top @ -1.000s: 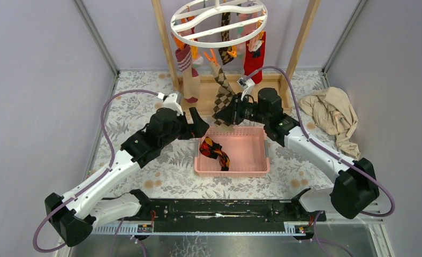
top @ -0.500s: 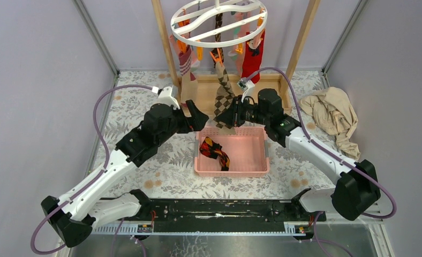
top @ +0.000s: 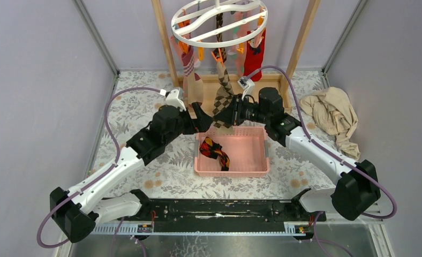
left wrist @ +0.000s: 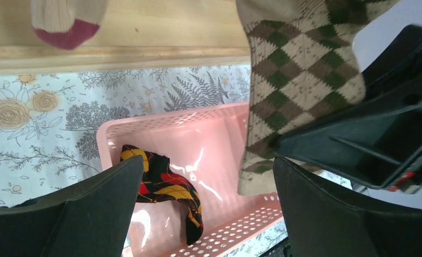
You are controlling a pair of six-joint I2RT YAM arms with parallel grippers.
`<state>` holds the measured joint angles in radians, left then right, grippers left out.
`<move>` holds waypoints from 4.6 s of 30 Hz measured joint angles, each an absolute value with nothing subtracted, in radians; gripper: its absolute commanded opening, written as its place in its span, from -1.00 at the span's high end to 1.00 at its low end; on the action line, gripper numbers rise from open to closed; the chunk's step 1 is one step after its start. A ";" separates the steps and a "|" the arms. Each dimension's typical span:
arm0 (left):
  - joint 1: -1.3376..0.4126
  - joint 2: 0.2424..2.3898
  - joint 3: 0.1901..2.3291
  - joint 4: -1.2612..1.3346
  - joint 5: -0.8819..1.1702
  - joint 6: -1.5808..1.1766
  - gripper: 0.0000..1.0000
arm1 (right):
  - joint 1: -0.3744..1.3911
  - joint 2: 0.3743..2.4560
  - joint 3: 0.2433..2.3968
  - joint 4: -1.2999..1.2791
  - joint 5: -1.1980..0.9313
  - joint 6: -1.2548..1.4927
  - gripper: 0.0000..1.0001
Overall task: Remove the socks clipped to the hanger
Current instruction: Remove the sock from the hanger.
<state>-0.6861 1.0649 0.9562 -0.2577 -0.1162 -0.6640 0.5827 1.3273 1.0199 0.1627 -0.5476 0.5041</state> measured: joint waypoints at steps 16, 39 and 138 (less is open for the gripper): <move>-0.686 0.988 0.760 0.017 0.062 -0.696 -0.97 | 0.583 1.327 1.016 0.318 -0.667 0.679 0.60; -0.686 1.007 0.726 0.159 0.203 -0.725 0.98 | 0.583 1.362 0.982 0.346 -0.659 0.696 0.11; -0.686 1.142 0.947 -0.180 0.217 -0.634 0.90 | 0.650 1.678 1.842 -0.058 -0.082 0.171 -0.42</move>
<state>-0.6861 1.1416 0.9466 -0.1802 0.2173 -0.6338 0.6498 1.6775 1.8423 -0.0578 -0.0822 0.1711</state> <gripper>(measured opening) 0.051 0.713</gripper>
